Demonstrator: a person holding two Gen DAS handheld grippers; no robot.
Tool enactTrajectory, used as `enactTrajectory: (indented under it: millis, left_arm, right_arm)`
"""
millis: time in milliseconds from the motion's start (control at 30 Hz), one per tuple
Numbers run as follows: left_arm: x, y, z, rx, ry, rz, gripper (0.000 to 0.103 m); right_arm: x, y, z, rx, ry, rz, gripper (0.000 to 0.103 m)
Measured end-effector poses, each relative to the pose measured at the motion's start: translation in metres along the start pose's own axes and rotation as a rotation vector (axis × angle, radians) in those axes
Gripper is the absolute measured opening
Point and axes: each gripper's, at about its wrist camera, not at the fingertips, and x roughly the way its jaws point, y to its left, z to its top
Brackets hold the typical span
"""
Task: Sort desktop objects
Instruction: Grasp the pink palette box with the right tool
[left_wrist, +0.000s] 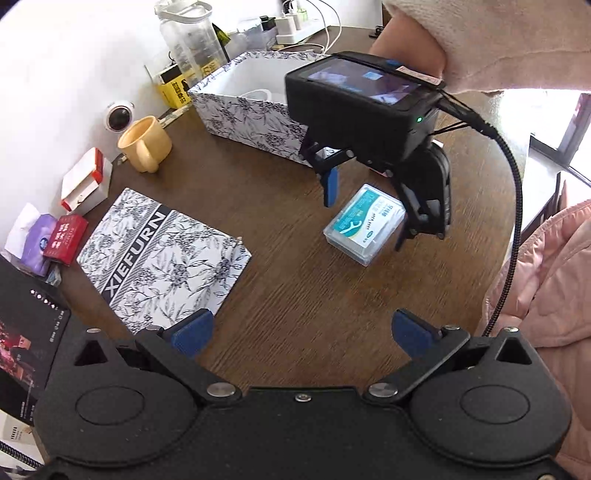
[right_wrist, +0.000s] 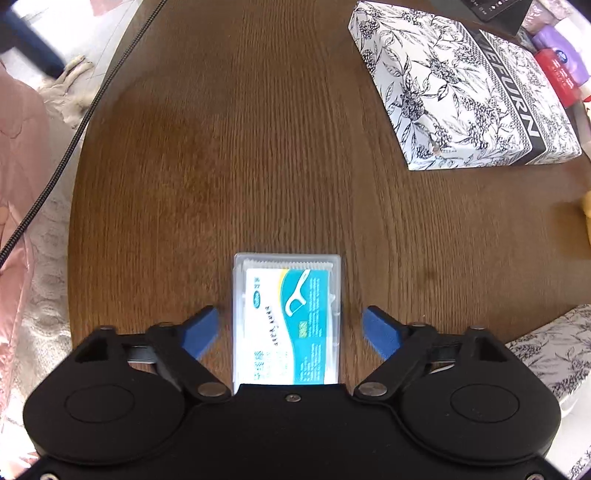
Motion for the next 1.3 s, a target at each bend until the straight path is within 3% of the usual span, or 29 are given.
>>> enactTrajectory:
  millis: [67,167,500,567,633,700,800,1000,1300]
  left_arm:
    - [0.003,-0.001,0.000,-0.004,0.010,-0.005,0.103]
    - [0.005,-0.002,0.002,-0.008,0.010,0.000,0.103]
    - [0.011,-0.001,0.010,-0.049,0.013,0.011,0.103]
    - [0.012,0.000,0.011,-0.056,0.014,0.014,0.103]
    - [0.013,0.000,0.012,-0.061,0.017,0.017,0.103]
    - [0.014,0.000,0.013,-0.066,0.017,0.015,0.103]
    - [0.013,0.000,0.016,-0.068,0.010,0.008,0.103]
    - [0.021,-0.005,0.030,-0.043,-0.008,-0.019,0.103]
    - [0.040,-0.018,0.051,0.032,-0.011,-0.058,0.103]
  right_arm:
    - [-0.002,-0.001,-0.002,0.001,-0.002,0.008,0.075]
    - [-0.008,-0.001,-0.008,0.006,-0.005,0.024,0.060]
    - [-0.023,-0.006,-0.029,-0.005,-0.012,0.036,0.060]
    - [-0.027,-0.007,-0.036,0.000,-0.019,0.032,0.063]
    - [-0.033,-0.009,-0.045,0.007,-0.028,0.020,0.080]
    - [-0.046,-0.015,-0.055,0.040,-0.060,0.045,0.085]
    - [-0.074,-0.022,-0.077,0.084,-0.100,0.083,0.086]
    - [-0.072,-0.009,-0.111,0.071,0.037,0.023,0.086]
    - [-0.064,-0.026,-0.149,0.151,0.069,-0.017,0.086]
